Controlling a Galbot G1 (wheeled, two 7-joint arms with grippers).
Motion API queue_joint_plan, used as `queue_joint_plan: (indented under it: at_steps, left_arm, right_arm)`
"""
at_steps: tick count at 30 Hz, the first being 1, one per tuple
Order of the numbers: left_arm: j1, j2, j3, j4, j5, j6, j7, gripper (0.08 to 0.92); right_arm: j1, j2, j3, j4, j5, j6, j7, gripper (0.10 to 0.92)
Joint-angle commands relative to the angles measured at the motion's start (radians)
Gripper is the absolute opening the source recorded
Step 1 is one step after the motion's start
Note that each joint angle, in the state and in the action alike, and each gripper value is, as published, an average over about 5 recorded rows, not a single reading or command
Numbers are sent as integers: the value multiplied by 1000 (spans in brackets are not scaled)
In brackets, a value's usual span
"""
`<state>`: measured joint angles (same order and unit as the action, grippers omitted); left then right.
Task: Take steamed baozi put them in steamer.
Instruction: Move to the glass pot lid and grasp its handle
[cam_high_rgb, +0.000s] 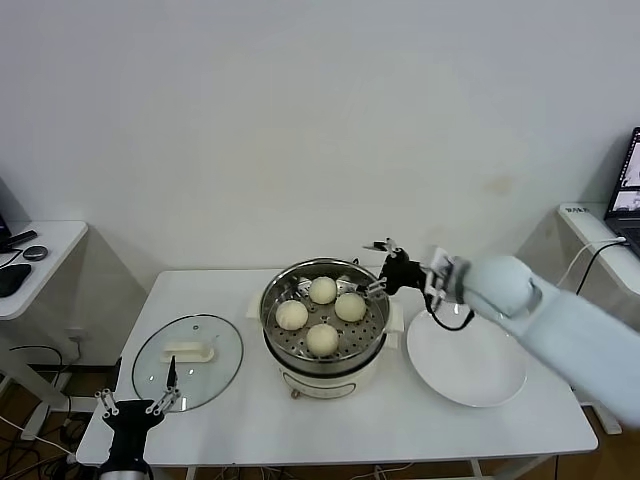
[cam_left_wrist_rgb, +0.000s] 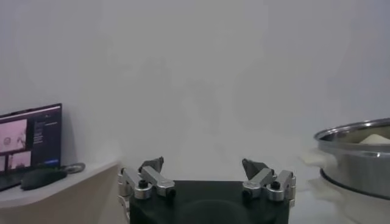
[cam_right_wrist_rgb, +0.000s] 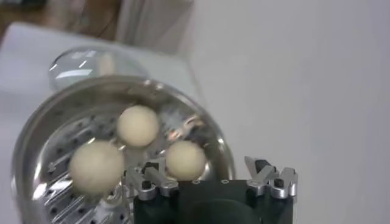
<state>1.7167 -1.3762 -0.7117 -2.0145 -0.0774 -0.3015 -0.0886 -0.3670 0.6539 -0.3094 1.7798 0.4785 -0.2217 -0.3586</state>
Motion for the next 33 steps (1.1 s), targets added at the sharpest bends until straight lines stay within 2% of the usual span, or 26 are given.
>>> queue_joint_plan:
  at_steps: [1, 7, 12, 14, 18, 24, 29, 33]
  left_arm:
    - [-1, -3, 11, -12, 18, -12, 1, 823]
    - [9, -6, 37, -5, 113, -11, -20, 823]
    - [21, 8, 74, 11, 272, 50, -118, 823]
    - [16, 17, 69, 31, 370, 59, -137, 823]
    - [-6, 54, 7, 94, 707, 78, -76, 823]
    - [-96, 160, -5, 224, 1200, 92, -81, 823]
    - [-216, 213, 41, 393, 1391, 96, -70, 823]
    - [-338, 236, 63, 500, 1434, 107, -75, 823]
  right_arm:
    - [-944, 238, 839, 118, -275, 502, 147, 823]
    - [-1066, 566, 1067, 118, -433, 644, 62, 823]
    - [-1134, 716, 1187, 129, -412, 669, 27, 823]
    - [-1174, 740, 1215, 140, -367, 655, 35, 823]
    - [-1240, 758, 1265, 163, -301, 607, 71, 823]
    - [-1268, 776, 1314, 194, -238, 556, 116, 823]
    - [-1291, 788, 1336, 202, -211, 542, 139, 823]
    - [-1305, 791, 1340, 202, -226, 548, 148, 823]
